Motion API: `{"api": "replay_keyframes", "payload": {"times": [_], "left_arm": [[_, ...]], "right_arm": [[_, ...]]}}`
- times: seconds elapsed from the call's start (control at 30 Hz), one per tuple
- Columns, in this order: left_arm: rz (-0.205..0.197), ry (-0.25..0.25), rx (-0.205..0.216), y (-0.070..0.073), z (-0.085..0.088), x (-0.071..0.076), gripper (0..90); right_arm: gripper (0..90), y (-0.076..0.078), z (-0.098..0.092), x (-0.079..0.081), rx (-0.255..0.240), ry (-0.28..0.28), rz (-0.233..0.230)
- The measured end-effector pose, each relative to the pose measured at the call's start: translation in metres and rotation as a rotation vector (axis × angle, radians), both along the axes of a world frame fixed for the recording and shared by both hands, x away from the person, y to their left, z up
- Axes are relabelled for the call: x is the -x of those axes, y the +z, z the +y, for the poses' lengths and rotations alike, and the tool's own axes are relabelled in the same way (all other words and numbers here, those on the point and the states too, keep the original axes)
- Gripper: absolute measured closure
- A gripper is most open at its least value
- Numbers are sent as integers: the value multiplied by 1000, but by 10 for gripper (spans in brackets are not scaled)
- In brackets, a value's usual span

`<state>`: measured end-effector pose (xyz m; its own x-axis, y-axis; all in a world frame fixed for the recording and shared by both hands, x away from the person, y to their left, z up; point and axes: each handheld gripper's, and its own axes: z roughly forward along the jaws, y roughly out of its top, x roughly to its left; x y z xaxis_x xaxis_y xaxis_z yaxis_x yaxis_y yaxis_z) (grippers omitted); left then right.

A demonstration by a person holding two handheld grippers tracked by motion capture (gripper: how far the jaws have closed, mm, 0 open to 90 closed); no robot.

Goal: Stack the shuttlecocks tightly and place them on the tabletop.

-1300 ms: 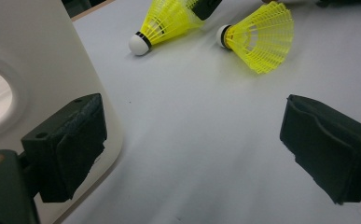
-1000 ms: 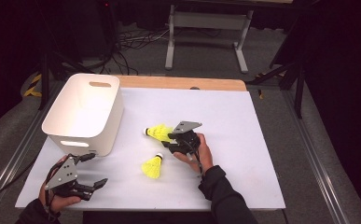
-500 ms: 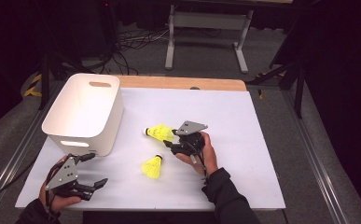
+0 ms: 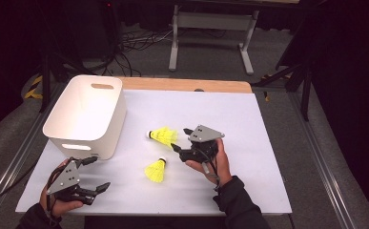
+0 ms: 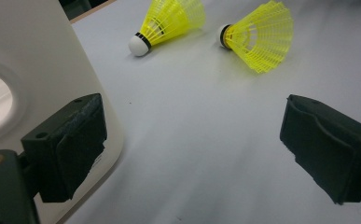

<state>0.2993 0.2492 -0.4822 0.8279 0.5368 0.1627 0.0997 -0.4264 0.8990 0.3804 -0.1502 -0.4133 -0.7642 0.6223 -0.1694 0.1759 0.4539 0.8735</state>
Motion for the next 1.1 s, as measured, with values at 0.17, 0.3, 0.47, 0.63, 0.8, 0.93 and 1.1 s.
{"api": "replay_keyframes", "payload": {"times": [0.17, 0.3, 0.47, 0.63, 0.8, 0.93, 1.1], "left_arm": [[2, -4, 2, 0, -1, 0, 79], [1, -4, 1, 0, -1, 0, 79], [0, -8, 2, 0, -1, 0, 84], [-6, -6, 6, 0, -1, 0, 84], [-9, -3, -5, 0, -1, 0, 84], [-11, -4, -10, 0, -1, 1, 85], [-11, 0, -7, 0, -2, 0, 85]], "right_arm": [[311, 2, -7, 7, -15, -2, -14], [303, 1, -9, 12, -3, -6, -26], [303, 1, -9, 20, 17, -7, -38], [278, 0, -8, 27, 32, -2, -47], [262, 1, -7, 35, 36, 20, -55], [261, 0, -6, 42, 43, 36, -57], [259, -4, -3, 53, 53, 60, -55]]}}
